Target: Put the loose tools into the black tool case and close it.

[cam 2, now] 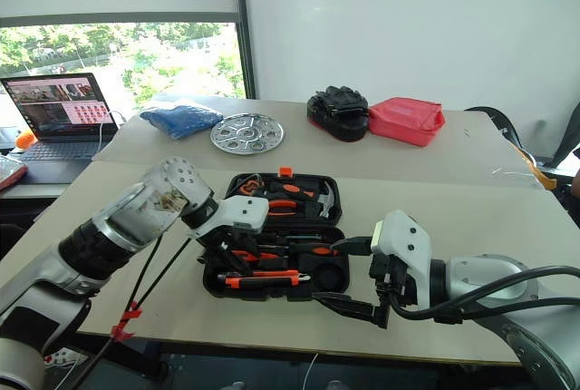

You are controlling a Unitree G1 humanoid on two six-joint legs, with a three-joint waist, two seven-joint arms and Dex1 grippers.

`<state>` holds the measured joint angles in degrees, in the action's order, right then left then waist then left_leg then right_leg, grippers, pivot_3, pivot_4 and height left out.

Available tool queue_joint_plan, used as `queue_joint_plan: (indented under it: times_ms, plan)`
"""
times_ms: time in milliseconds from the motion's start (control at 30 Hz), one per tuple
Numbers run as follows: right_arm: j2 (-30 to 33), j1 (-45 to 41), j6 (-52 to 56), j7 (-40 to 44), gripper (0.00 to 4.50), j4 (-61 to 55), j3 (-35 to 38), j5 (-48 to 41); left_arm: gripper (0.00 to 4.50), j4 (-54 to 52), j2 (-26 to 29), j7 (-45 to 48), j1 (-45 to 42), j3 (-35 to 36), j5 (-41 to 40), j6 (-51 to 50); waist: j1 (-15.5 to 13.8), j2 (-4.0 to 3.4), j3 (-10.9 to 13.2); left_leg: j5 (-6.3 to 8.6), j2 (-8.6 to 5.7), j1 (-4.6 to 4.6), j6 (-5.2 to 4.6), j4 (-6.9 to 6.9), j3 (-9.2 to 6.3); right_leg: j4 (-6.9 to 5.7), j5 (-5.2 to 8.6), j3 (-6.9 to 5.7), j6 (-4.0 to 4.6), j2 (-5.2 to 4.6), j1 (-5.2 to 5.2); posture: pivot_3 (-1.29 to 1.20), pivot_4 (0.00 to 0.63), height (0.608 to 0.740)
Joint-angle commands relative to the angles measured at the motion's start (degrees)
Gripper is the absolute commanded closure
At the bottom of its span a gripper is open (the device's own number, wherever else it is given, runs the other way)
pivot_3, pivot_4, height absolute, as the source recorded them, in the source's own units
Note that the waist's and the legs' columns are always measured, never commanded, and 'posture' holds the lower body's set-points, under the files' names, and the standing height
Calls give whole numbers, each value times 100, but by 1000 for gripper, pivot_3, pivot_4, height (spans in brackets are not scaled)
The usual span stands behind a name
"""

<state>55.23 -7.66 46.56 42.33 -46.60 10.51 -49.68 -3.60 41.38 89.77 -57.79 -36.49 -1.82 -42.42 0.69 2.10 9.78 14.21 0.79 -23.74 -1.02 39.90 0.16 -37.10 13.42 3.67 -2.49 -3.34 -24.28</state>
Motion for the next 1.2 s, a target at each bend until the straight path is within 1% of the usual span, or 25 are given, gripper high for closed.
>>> queue_joint_plan:
  times_ms: [33,67,267,367,467,567,700,1000,1200]
  plan:
    - [19,-54,-97,6,0,-79,93,-22,4169,-63,-15,19,-1,25,-6,135,3,0,0,0,0,0,0,0,0,0,0,0,0,0,0,0,150,740]
    - [23,-54,-90,2,0,-82,96,-29,4455,-75,-10,38,8,19,-24,133,8,0,0,0,1,0,0,0,-1,0,0,0,0,1,0,0,150,740]
    - [26,-43,-55,-42,0,-109,121,-62,4455,-191,101,186,78,-115,5,246,7,0,0,0,1,1,0,-1,0,-1,0,0,0,1,0,0,150,740]
    - [22,-40,-39,-74,0,-123,135,-88,4455,-269,179,151,166,-251,187,395,9,0,0,0,1,1,0,-1,-1,-1,0,0,1,1,0,0,150,740]
    - [17,-19,-35,-102,0,-146,135,-101,4455,-159,102,-23,226,-338,381,554,2,0,0,0,1,1,0,0,0,0,0,0,1,1,1,0,150,740]
    - [7,-26,-16,-150,0,-156,130,-134,4455,-224,66,2,298,-380,401,548,0,0,0,0,0,4,0,0,0,0,0,0,0,0,4,0,150,740]
    - [-1,-27,-12,-205,0,-161,126,-191,4455,-235,96,-23,441,-485,591,829,1,-1,-1,0,0,5,0,0,0,0,0,0,0,0,4,0,150,740]
    - [-8,-32,-20,-254,0,-118,90,-207,4455,-321,150,25,799,-602,960,1262,10,-36,-23,1,1,31,-1,-7,4,1,1,8,0,1,23,0,150,740]
    - [-26,-27,-21,-276,0,-110,67,-210,4455,-401,159,98,985,-657,1121,1356,21,-66,-48,2,1,48,-4,-10,9,2,3,15,-2,4,34,0,150,740]
